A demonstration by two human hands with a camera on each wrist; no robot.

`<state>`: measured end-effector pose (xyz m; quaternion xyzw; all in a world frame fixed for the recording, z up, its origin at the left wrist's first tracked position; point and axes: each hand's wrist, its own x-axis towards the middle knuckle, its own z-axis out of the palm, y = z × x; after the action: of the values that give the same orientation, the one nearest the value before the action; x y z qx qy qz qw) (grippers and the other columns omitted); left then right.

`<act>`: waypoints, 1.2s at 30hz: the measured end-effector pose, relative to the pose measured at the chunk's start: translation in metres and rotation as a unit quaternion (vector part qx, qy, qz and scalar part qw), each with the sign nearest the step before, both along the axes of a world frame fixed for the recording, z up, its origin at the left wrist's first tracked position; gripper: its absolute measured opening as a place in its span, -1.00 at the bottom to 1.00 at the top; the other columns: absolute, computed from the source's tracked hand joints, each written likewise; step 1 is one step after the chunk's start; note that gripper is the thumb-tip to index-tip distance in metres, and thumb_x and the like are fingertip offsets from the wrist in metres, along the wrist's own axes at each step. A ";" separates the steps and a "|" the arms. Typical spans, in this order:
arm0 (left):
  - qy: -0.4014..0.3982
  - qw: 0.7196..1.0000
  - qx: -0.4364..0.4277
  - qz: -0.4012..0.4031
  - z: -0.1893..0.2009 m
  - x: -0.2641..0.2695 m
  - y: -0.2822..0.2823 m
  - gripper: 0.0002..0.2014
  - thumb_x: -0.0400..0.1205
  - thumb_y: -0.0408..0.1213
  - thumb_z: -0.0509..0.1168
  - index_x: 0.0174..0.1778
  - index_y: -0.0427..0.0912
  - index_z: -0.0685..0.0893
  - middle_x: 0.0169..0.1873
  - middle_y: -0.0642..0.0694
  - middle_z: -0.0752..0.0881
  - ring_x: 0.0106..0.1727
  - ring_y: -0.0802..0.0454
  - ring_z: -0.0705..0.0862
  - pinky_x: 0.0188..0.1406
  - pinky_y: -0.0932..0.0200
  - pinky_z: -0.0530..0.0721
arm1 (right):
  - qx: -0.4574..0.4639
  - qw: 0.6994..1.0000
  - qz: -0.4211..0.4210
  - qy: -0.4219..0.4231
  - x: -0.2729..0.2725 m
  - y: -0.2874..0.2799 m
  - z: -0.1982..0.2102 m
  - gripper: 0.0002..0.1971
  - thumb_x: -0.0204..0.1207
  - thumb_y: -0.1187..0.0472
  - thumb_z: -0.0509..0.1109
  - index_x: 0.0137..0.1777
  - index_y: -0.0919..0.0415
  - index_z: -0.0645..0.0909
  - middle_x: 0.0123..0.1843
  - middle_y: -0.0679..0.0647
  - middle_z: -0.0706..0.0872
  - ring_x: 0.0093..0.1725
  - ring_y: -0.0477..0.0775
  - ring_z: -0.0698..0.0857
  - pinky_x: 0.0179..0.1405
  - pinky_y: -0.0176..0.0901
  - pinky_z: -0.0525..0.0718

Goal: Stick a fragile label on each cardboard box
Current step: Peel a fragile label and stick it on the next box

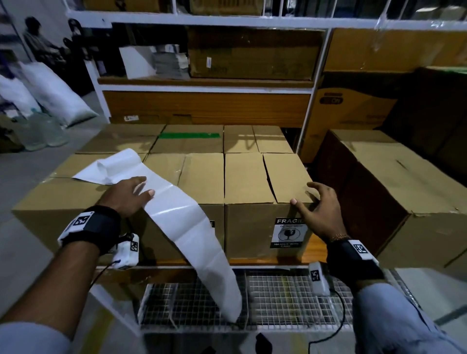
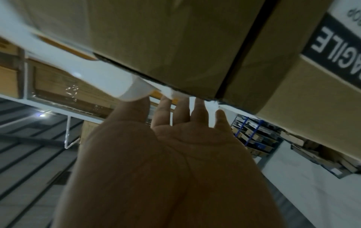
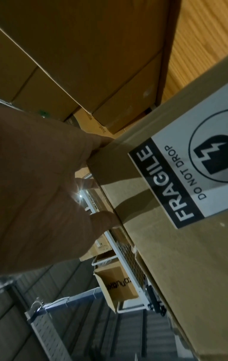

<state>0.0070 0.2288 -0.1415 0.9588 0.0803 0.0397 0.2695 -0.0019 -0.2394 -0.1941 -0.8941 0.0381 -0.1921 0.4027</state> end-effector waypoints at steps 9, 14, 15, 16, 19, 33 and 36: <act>-0.092 0.995 0.040 -0.012 0.014 0.001 -0.008 -0.58 0.66 0.12 0.43 0.40 0.07 0.76 0.35 -0.18 0.77 0.37 -0.29 0.68 0.33 -0.11 0.61 | -0.037 0.996 -0.057 -0.058 -0.008 0.009 0.004 -0.37 0.53 -0.13 0.58 0.52 0.10 0.53 0.48 0.15 0.53 0.43 0.14 0.57 0.39 0.10 0.67; -0.083 0.995 0.047 -0.035 0.017 0.001 -0.019 -0.61 0.64 0.16 0.44 0.33 0.08 0.79 0.29 -0.19 0.79 0.27 -0.27 0.71 0.22 -0.10 0.65 | -0.047 0.994 -0.078 -0.056 -0.027 0.016 -0.002 -0.46 0.56 -0.08 0.57 0.46 0.12 0.59 0.43 0.15 0.59 0.41 0.14 0.58 0.33 -0.06 0.57; -0.090 0.994 0.046 -0.031 0.017 -0.002 -0.023 -0.61 0.63 0.17 0.43 0.32 0.09 0.79 0.25 -0.18 0.81 0.23 -0.26 0.73 0.20 -0.10 0.68 | -0.051 0.994 -0.075 -0.056 -0.031 0.015 -0.002 -0.47 0.56 -0.07 0.57 0.46 0.11 0.59 0.43 0.14 0.60 0.42 0.14 0.57 0.37 -0.03 0.58; -0.097 0.994 0.042 -0.027 0.018 -0.006 -0.028 -0.60 0.63 0.18 0.42 0.32 0.11 0.78 0.20 -0.16 0.82 0.21 -0.23 0.74 0.18 -0.10 0.70 | -0.054 0.994 -0.070 -0.057 -0.035 0.013 -0.002 -0.47 0.56 -0.08 0.56 0.46 0.10 0.59 0.42 0.13 0.60 0.43 0.14 0.57 0.40 0.03 0.60; -0.115 0.993 0.020 -0.030 0.023 -0.020 -0.055 -0.60 0.62 0.20 0.43 0.30 0.11 0.79 0.17 -0.14 0.84 0.21 -0.16 0.77 0.16 -0.09 0.72 | -0.057 0.995 -0.052 -0.058 -0.040 0.000 -0.001 -0.49 0.58 -0.09 0.55 0.45 0.08 0.60 0.41 0.12 0.60 0.42 0.14 0.58 0.41 0.12 0.62; -0.199 0.956 -0.166 -0.137 0.039 -0.059 -0.315 -0.69 0.68 0.03 0.44 0.35 0.14 0.75 0.24 0.17 0.78 0.22 0.22 0.72 0.11 0.06 0.73 | -0.100 0.992 -0.002 -0.079 -0.066 -0.131 0.044 -0.60 0.66 -0.11 0.46 0.39 0.06 0.66 0.31 0.02 0.67 0.33 0.02 0.62 0.28 -0.14 0.56; -0.174 0.947 -0.206 -0.174 0.032 -0.048 -0.366 -0.72 0.67 0.01 0.45 0.30 0.15 0.77 0.18 0.22 0.79 0.16 0.27 0.74 0.06 0.11 0.75 | -0.086 0.993 -0.032 -0.072 -0.064 -0.167 0.054 -0.61 0.67 -0.14 0.43 0.40 0.01 0.63 0.31 0.01 0.67 0.37 0.03 0.61 0.36 0.04 0.64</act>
<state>-0.0410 -0.1377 -0.1092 0.8595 -0.1300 0.1411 0.4738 -0.0659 -0.4060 -0.1402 -0.9076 0.0211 -0.2718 0.3193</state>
